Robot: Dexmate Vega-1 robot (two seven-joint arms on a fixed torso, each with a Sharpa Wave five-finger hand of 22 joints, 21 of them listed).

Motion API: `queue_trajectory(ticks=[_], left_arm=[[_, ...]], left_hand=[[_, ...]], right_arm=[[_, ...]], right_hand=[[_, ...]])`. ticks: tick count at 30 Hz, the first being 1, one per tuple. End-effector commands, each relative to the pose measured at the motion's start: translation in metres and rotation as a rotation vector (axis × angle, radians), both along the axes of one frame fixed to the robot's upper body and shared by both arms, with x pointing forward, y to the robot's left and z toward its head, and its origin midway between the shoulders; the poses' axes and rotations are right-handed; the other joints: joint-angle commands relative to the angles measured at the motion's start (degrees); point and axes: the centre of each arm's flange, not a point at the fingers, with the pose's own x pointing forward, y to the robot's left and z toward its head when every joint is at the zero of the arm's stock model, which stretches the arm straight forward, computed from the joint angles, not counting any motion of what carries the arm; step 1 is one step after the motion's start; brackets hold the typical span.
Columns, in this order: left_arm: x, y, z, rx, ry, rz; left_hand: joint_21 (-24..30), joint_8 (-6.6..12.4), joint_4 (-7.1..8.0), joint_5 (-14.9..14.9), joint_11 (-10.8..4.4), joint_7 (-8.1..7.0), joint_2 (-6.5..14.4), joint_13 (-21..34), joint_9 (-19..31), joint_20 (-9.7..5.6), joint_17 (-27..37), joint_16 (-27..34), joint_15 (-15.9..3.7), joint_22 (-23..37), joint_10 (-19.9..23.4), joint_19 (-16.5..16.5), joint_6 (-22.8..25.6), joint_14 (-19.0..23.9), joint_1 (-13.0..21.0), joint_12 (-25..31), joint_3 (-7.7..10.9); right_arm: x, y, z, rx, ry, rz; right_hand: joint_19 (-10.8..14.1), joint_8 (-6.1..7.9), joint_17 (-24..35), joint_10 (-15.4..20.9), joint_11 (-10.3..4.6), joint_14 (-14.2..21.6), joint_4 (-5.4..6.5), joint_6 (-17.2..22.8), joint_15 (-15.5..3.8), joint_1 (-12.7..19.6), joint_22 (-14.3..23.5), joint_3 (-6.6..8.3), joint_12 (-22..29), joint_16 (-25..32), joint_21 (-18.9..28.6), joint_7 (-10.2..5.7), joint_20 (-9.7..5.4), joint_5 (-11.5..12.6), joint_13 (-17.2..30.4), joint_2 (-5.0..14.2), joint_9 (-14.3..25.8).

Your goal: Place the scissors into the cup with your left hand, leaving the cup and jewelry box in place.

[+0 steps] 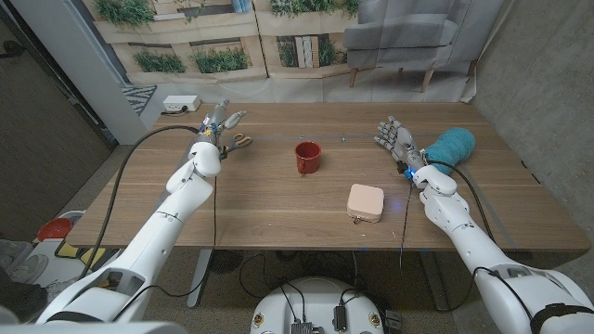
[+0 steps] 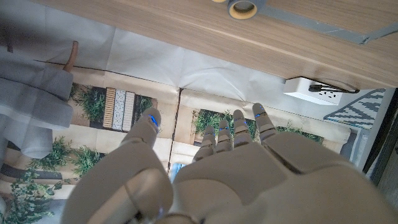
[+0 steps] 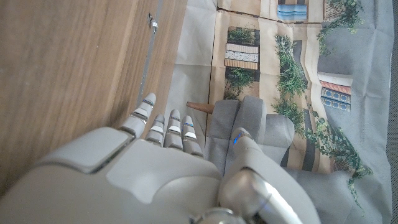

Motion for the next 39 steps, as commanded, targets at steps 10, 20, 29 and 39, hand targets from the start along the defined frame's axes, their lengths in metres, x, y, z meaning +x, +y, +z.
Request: queue_trajectory(ticks=[10, 20, 29, 39], left_arm=[[0.003, 0.008, 0.008, 0.086, 0.211, 0.024], [0.006, 0.016, 0.012, 0.117, 0.300, 0.020], [0.007, 0.021, 0.017, 0.148, 0.340, 0.033], [0.010, 0.027, 0.018, 0.156, 0.392, 0.051]], left_hand=[[-1.34, -0.36, 0.65, -0.08, 1.77, 3.39, 0.30, 1.00, 0.51, 0.86, 1.18, -0.58, 1.92, 0.43, -2.73, -10.91, -2.23, -4.17, 1.29, -0.79, -1.25], [-1.30, -0.10, 1.28, -0.15, 4.37, 5.83, 0.30, 1.87, 0.64, 0.85, 2.32, -0.10, 3.16, 0.77, -4.02, -9.71, -3.04, -5.53, 0.98, -0.90, -2.71], [-3.45, -0.04, 1.63, 0.07, 4.70, 6.03, 1.62, 5.46, 0.65, 0.87, 5.97, 2.55, 3.10, 1.91, -4.01, -8.84, -1.44, -6.47, 1.71, -0.38, -9.44], [-1.66, -0.03, 2.54, 0.75, 4.72, 6.17, 3.26, 7.77, 0.96, 0.94, 9.72, 4.92, 3.05, 3.71, -1.13, -6.14, 3.24, -5.02, 3.35, 0.60, -9.85]], right_arm=[[0.004, -0.001, 0.000, 0.004, 0.003, 0.007], [0.002, -0.001, -0.003, 0.000, 0.002, 0.009], [0.002, 0.001, -0.007, 0.008, 0.003, 0.011], [0.002, 0.002, -0.008, 0.010, 0.004, 0.010]], right_hand=[[0.66, 0.04, 0.22, 0.74, 0.02, 0.49, 0.06, 0.52, 0.34, -0.24, 0.28, 0.37, -0.05, -0.12, -0.08, 0.23, 0.16, -0.28, 0.29, -0.20, 0.31], [0.69, -0.04, 0.27, 0.82, 0.09, 0.54, 0.17, 0.60, 0.35, -0.46, 0.28, 0.32, -0.12, -0.17, -0.13, 0.32, 0.13, -0.32, 0.30, -0.25, 0.32], [0.71, -0.12, 0.30, 0.82, 0.09, 0.54, 0.23, 0.62, 0.35, -0.61, 0.28, 0.29, -0.21, -0.24, -0.17, 0.28, 0.14, -0.33, 0.31, -0.28, 0.32], [0.76, -0.20, 0.32, 0.84, 0.10, 0.57, 0.31, 0.63, 0.39, -0.77, 0.28, 0.27, -0.28, -0.29, -0.20, 0.21, 0.09, -0.34, 0.31, -0.30, 0.32]])
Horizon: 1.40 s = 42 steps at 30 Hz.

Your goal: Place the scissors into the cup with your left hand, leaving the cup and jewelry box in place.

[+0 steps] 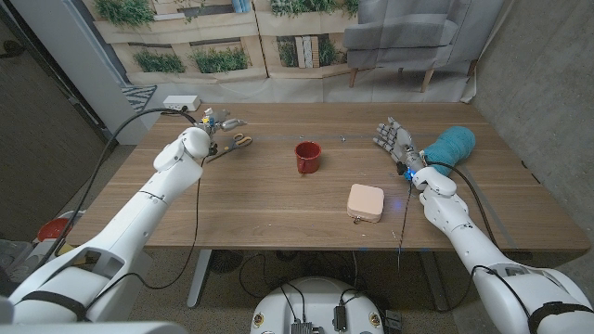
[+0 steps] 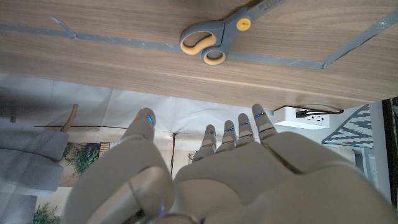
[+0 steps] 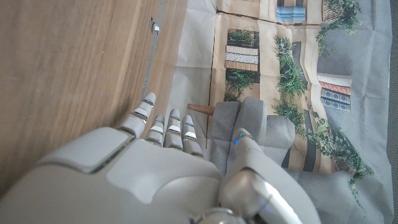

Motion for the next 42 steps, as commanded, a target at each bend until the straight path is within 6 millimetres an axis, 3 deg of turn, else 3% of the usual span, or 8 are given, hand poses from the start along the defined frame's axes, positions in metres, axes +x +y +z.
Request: queue_trajectory(ticks=[1, 6, 27, 42], left_arm=[[0.004, 0.009, -0.001, 0.014, 0.087, 0.026], [0.006, 0.012, -0.002, 0.004, 0.103, 0.034], [0.015, 0.017, -0.004, 0.016, 0.162, 0.075], [0.023, 0.018, -0.004, 0.055, 0.237, 0.094]], left_hand=[[2.28, 0.21, 0.74, 0.46, 0.09, 5.25, 0.51, 1.29, 0.23, 0.51, 2.35, 1.44, 0.13, 1.42, 1.72, -5.18, 1.76, 1.04, 0.52, 0.88, -0.15], [4.58, 0.15, 1.22, 0.46, 0.10, 5.29, 0.54, 2.10, 0.27, 0.53, 3.84, 2.21, 0.11, 2.78, 2.58, -4.61, 2.91, 1.71, -0.20, 0.94, -0.94], [9.59, 0.18, 0.88, 0.35, 0.10, 5.33, 0.61, 3.12, 0.45, 0.54, 5.66, 3.11, 0.05, 3.22, 5.78, -3.35, 6.39, 4.88, 0.72, 1.45, -2.08], [12.59, 0.35, 0.87, 0.60, 0.12, 5.32, 0.89, 4.09, 0.60, 0.54, 7.35, 3.14, 0.03, 2.71, 4.98, -5.20, 5.40, 3.74, 5.06, 1.12, -1.10]], right_arm=[[0.000, 0.001, -0.003, 0.006, 0.002, 0.000], [0.000, 0.001, -0.003, 0.006, 0.003, -0.001], [0.004, 0.001, -0.004, 0.008, 0.008, 0.004], [0.008, -0.001, -0.006, 0.015, 0.016, 0.007]], right_hand=[[0.45, -0.20, 0.34, 0.33, 0.01, 0.28, 0.32, 0.32, 0.09, -0.30, 0.29, 0.27, -0.05, -0.06, -0.20, -0.06, -0.21, 0.09, 0.32, 0.15, 0.32], [0.45, -0.25, 0.36, 0.39, -0.03, 0.27, 0.39, 0.29, 0.05, -0.41, 0.29, 0.25, -0.07, -0.09, -0.23, -0.14, -0.16, 0.09, 0.32, 0.15, 0.32], [0.44, -0.37, 0.38, 0.39, 0.03, 0.29, 0.52, 0.34, 0.06, -0.69, 0.29, 0.24, -0.23, -0.21, -0.31, -0.14, -0.20, 0.08, 0.33, 0.13, 0.33], [0.46, -0.44, 0.40, 0.44, -0.02, 0.29, 0.63, 0.36, 0.05, -0.92, 0.29, 0.20, -0.30, -0.28, -0.35, -0.13, -0.19, 0.08, 0.34, 0.08, 0.33]])
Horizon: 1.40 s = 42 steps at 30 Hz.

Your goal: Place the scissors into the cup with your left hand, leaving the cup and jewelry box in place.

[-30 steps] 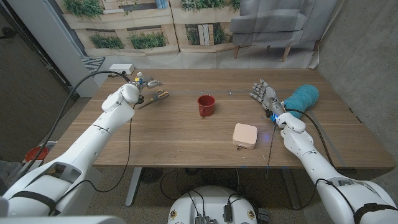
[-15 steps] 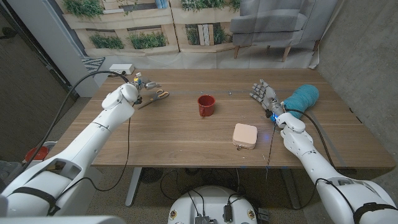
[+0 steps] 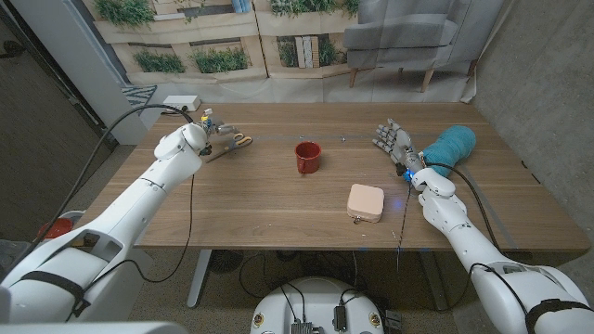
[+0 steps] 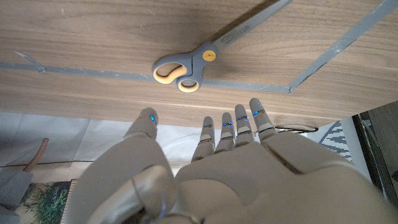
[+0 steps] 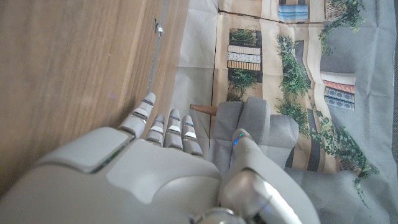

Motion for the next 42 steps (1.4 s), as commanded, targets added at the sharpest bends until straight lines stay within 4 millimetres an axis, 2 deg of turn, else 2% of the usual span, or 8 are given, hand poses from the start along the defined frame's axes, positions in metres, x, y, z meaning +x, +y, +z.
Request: queue_trajectory(ticks=[1, 19, 23, 42], left_arm=[[0.0057, 0.0019, -0.0013, 0.023, 0.060, 0.018], [0.0086, 0.0008, 0.0009, 0.078, 0.141, 0.014], [0.0078, 0.0000, 0.0028, 0.086, 0.149, 0.017], [0.0125, 0.0028, -0.0017, 0.105, 0.193, 0.037]], left_hand=[[1.67, 0.26, 0.37, 0.57, 0.18, 4.74, 0.05, 0.56, 0.31, 0.53, 0.98, 0.22, 0.14, 0.06, -0.72, -5.83, -1.05, -0.86, 1.68, 0.06, 0.60], [4.84, 0.54, 0.74, 1.06, 0.20, 4.80, 0.21, 0.99, 0.53, 0.51, 1.99, 0.77, 0.10, -0.64, -0.07, -6.06, 1.82, -0.58, 2.45, 0.50, 0.65], [5.76, 0.48, 1.22, 1.09, 0.19, 4.83, 0.31, 1.27, 0.70, 0.51, 2.47, 0.79, 0.09, -0.80, -0.95, -7.44, 1.92, -1.42, 2.35, 0.19, 0.85], [8.66, 0.58, 0.93, 1.08, 0.20, 4.82, 0.31, 1.30, 0.70, 0.49, 2.70, 1.52, 0.07, -1.54, 0.45, -7.28, 3.94, -0.47, 3.11, 0.41, 1.06]], right_arm=[[0.0042, -0.0016, -0.0016, 0.007, 0.007, 0.002], [0.0055, -0.0024, -0.0049, 0.017, 0.005, 0.006], [0.0057, -0.0022, -0.0071, 0.020, 0.006, 0.009], [0.0031, -0.0014, -0.0087, 0.019, -0.002, 0.013]], right_hand=[[0.47, -0.21, 0.12, 0.44, -0.03, 0.32, 0.39, 0.36, 0.04, -0.27, 0.29, -0.04, -0.09, -0.05, -0.01, -0.13, -0.17, 0.08, 0.02, -0.15, 0.33], [0.49, -0.39, 0.12, 0.45, 0.08, 0.35, 0.50, 0.11, 0.07, -0.50, 0.30, -0.02, -0.21, -0.15, -0.07, -0.30, -0.15, 0.13, 0.03, -0.15, 0.34], [0.52, -0.41, 0.12, 0.45, 0.04, 0.36, 0.52, 0.09, 0.07, -0.54, 0.30, -0.01, -0.23, -0.16, -0.07, -0.31, -0.20, 0.14, 0.03, -0.14, 0.34], [0.56, -0.48, 0.09, 0.48, 0.01, 0.41, 0.52, 0.00, 0.15, -0.65, 0.30, 0.05, -0.32, -0.25, -0.11, -0.27, -0.18, 0.19, 0.04, -0.20, 0.34]])
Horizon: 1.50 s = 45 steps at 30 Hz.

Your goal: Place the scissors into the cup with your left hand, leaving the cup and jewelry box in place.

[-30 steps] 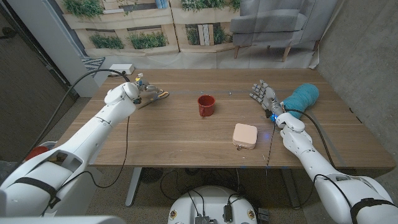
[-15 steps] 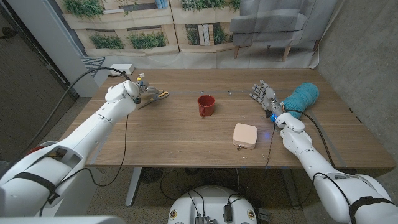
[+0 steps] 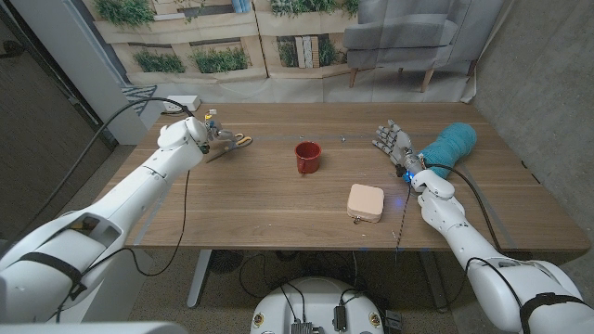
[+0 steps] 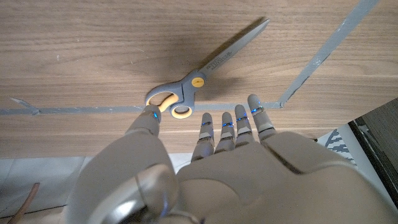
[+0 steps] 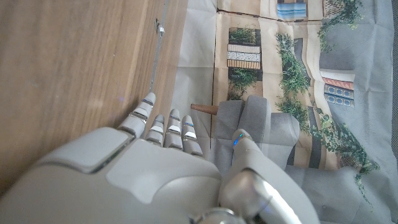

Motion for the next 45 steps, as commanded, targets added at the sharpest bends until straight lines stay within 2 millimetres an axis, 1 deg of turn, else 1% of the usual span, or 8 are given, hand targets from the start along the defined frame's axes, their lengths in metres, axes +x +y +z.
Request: queue_trajectory(ticks=[1, 11, 18, 25, 37, 45], left_arm=[[0.005, 0.002, -0.005, 0.014, 0.038, 0.011], [0.006, -0.006, -0.007, 0.084, 0.027, 0.032], [0.003, -0.013, -0.007, 0.145, -0.009, 0.061], [0.003, -0.017, -0.010, 0.168, -0.012, 0.062], [0.011, -0.017, -0.019, 0.163, 0.020, 0.065], [0.016, -0.013, -0.021, 0.166, 0.032, 0.074]], left_hand=[[0.69, 0.12, -0.02, 0.17, 0.20, 4.40, 0.05, 0.10, 0.17, 0.50, 0.28, 0.45, 0.07, 0.02, 0.67, -7.29, 0.62, 0.53, 0.62, -0.01, 0.08], [2.10, 0.08, -0.16, 0.06, 0.20, 4.39, 0.05, 0.19, 0.24, 0.49, 0.48, 0.87, 0.03, -0.33, 0.86, -7.63, 0.91, 0.60, 1.52, -0.08, 0.33], [4.39, 0.12, -0.20, 0.00, 0.17, 4.40, 0.11, 0.48, 0.38, 0.50, 0.67, 1.40, -0.03, -0.61, 1.10, -7.64, 2.01, 0.87, 2.76, 0.21, 0.45], [5.33, 0.09, -0.12, -0.01, 0.17, 4.40, 0.10, 0.58, 0.42, 0.49, 0.77, 1.66, -0.04, -0.74, 1.08, -7.83, 2.26, 0.97, 3.09, 0.30, 0.40], [7.08, 0.19, -0.17, 0.14, 0.15, 4.38, 0.27, 0.63, 0.52, 0.49, 0.89, 2.19, -0.12, -0.89, 1.34, -7.74, 3.10, 1.30, 4.06, 0.51, 0.87], [7.44, 0.23, 0.06, 0.18, 0.15, 4.39, 0.31, 0.64, 0.54, 0.48, 0.81, 2.28, -0.23, -0.91, 1.57, -7.69, 3.37, 1.70, 4.05, 0.60, 1.16]], right_arm=[[-0.002, 0.000, -0.003, 0.002, -0.002, -0.001], [-0.006, -0.001, -0.003, 0.007, -0.011, -0.004], [-0.007, -0.001, -0.005, 0.015, -0.011, -0.004], [-0.008, -0.002, -0.007, 0.020, -0.015, -0.007], [-0.010, -0.004, -0.007, 0.021, -0.020, -0.015], [-0.009, -0.003, -0.006, 0.020, -0.020, -0.013]], right_hand=[[0.60, -0.17, 0.10, 0.50, 0.04, 0.41, 0.28, 0.00, 0.13, -0.21, 0.30, 0.30, -0.11, -0.04, -0.10, -0.26, -0.18, 0.19, 0.06, -0.20, 0.34], [0.66, -0.17, 0.09, 0.58, 0.04, 0.49, 0.29, 0.04, 0.10, -0.31, 0.30, 0.30, -0.13, -0.06, -0.11, -0.25, -0.18, 0.21, 0.06, -0.27, 0.34], [0.69, -0.16, 0.10, 0.62, 0.02, 0.45, 0.34, 0.09, 0.14, -0.41, 0.30, 0.28, -0.14, -0.10, -0.11, -0.22, -0.18, 0.22, 0.06, -0.32, 0.35], [0.70, -0.18, 0.10, 0.61, 0.03, 0.52, 0.36, 0.06, 0.13, -0.49, 0.30, 0.27, -0.17, -0.09, -0.12, -0.21, -0.17, 0.22, 0.07, -0.35, 0.35], [0.74, -0.19, 0.09, 0.55, 0.04, 0.53, 0.37, 0.06, 0.15, -0.59, 0.30, 0.29, -0.25, -0.14, -0.13, -0.18, -0.18, 0.24, 0.07, -0.41, 0.35], [0.76, -0.20, 0.09, 0.65, 0.11, 0.60, 0.39, 0.05, 0.19, -0.68, 0.30, 0.28, -0.24, -0.14, -0.14, -0.23, -0.17, 0.26, 0.07, -0.45, 0.35]])
